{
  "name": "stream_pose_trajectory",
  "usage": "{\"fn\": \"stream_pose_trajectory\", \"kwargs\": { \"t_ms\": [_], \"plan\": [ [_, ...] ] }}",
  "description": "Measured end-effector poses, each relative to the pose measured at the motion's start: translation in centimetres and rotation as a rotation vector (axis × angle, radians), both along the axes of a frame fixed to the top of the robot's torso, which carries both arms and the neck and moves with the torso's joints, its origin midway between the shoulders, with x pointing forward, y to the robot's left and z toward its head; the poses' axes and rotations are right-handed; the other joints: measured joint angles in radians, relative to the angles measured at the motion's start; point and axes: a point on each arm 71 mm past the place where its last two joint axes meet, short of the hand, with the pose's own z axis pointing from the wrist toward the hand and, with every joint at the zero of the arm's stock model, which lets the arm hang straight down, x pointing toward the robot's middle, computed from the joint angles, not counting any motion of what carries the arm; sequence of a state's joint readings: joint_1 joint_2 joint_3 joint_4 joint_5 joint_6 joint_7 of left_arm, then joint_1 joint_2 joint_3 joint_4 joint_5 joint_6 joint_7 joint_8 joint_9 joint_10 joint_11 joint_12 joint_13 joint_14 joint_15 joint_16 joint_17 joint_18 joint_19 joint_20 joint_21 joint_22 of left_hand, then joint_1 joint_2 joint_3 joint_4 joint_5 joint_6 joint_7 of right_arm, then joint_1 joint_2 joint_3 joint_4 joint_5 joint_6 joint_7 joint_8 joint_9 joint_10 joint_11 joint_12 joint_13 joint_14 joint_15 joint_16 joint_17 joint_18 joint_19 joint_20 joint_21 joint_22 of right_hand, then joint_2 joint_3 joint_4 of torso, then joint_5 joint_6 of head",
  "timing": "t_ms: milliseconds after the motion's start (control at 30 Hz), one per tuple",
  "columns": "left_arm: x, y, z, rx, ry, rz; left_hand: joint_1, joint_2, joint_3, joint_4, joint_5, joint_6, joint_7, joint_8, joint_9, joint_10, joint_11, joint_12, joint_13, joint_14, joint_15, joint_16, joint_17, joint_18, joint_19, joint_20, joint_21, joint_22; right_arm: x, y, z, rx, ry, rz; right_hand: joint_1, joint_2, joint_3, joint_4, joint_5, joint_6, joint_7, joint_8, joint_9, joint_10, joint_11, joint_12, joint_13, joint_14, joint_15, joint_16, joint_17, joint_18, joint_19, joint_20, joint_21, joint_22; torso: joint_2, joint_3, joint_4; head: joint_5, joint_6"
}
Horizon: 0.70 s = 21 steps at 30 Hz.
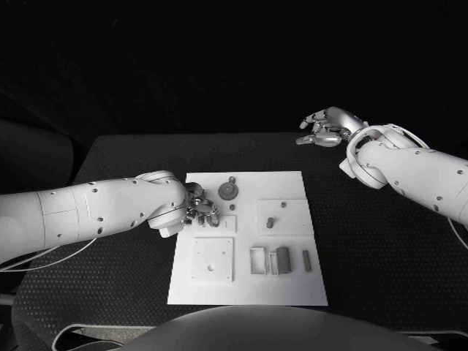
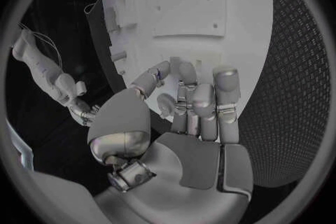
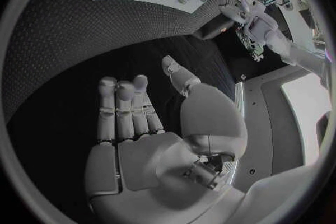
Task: Assemble the parts on the task board
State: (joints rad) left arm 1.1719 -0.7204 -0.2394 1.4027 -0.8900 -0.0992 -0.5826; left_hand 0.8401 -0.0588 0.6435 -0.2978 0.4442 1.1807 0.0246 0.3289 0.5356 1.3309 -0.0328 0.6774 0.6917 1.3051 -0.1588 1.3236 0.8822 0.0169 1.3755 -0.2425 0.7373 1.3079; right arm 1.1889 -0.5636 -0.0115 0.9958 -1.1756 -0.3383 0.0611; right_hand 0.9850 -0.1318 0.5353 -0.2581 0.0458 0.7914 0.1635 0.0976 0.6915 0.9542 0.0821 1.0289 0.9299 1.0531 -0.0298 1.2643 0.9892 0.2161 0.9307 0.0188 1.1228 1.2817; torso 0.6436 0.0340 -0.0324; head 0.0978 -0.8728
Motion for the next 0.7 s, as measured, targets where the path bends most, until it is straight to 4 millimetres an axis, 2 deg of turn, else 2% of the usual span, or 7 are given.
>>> {"fn": "stream_pose_trajectory", "kwargs": {
  "t_ms": [267, 367, 533, 700],
  "plan": [
    [0.13, -0.26, 0.01, 0.014, -0.006, -0.013, 0.0, 0.0, 0.0, 0.0, -0.003, 0.0, 0.0, 0.0, 0.008, 0.0, 0.0, 0.001, 0.0, 0.0, 0.0, 0.004, -0.001, 0.0, -0.003, 0.004, 0.002, 0.0, -0.06, 0.21, -0.01, 0.001, 0.004, 0.007, 0.0, 0.0, 0.0, 0.0, 0.0, 0.0, 0.0, 0.0, 0.0, 0.0, 0.0, 0.0, -0.001, 0.0, 0.0, 0.0, -0.001, 0.0, 0.0, 0.0, 0.0, 0.0, 0.0, 0.0003, -0.0011, -0.002, 0.0],
    [0.21, -0.42, 0.02, 0.019, -0.009, -0.018, 0.0, 0.0, 0.0, 0.0, 0.022, 0.0, 0.0, 0.0, 0.039, 0.0, 0.0, 0.008, 0.003, 0.0, 0.0, 0.018, -0.004, 0.0, -0.003, 0.004, 0.013, 0.0, -0.09, 0.27, -0.01, 0.001, 0.006, 0.009, 0.0, 0.0, 0.0, 0.0, 0.0, 0.0, 0.0, 0.0, 0.0, 0.0, 0.0, 0.0, -0.001, 0.0, 0.0, 0.0, -0.001, 0.0, -0.001, 0.001, 0.0, 0.0, 0.0, 0.0004, -0.0012, -0.003, 0.0],
    [0.3, -0.62, 0.03, 0.027, -0.008, -0.025, 0.0, 0.0, 0.0, 0.0, 0.039, 0.0, 0.0, 0.001, 0.065, 0.0, 0.0, 0.015, 0.004, 0.0, 0.0, 0.024, -0.005, 0.0, -0.001, 0.006, 0.019, 0.0, -0.11, 0.37, -0.02, 0.001, 0.007, 0.012, 0.0, 0.0, 0.0, 0.0, 0.0, 0.0, 0.0, 0.0, 0.0, -0.004, -0.004, 0.0, -0.001, -0.001, 0.001, 0.0, -0.001, 0.0, -0.001, 0.001, 0.0, 0.0, 0.0, 0.0006, -0.0011, -0.007, 0.0],
    [0.32, -0.69, 0.05, 0.031, -0.007, -0.03, 0.0, 0.0, 0.0, 0.0, 0.039, 0.0, 0.0, 0.002, 0.066, 0.0, 0.0, 0.019, 0.006, 0.0, 0.0, 0.035, -0.006, 0.0, -0.001, 0.006, 0.031, 0.0, -0.13, 0.52, -0.02, 0.002, 0.009, 0.016, 0.0, 0.0, 0.0, 0.0, 0.0, 0.0, 0.0, 0.0, 0.0, -0.004, -0.004, 0.0, -0.002, -0.001, 0.001, 0.0, -0.001, 0.0, 0.0, 0.003, 0.0, 0.0, 0.0, 0.0008, -0.0009, -0.013, 0.0]
  ]
}}
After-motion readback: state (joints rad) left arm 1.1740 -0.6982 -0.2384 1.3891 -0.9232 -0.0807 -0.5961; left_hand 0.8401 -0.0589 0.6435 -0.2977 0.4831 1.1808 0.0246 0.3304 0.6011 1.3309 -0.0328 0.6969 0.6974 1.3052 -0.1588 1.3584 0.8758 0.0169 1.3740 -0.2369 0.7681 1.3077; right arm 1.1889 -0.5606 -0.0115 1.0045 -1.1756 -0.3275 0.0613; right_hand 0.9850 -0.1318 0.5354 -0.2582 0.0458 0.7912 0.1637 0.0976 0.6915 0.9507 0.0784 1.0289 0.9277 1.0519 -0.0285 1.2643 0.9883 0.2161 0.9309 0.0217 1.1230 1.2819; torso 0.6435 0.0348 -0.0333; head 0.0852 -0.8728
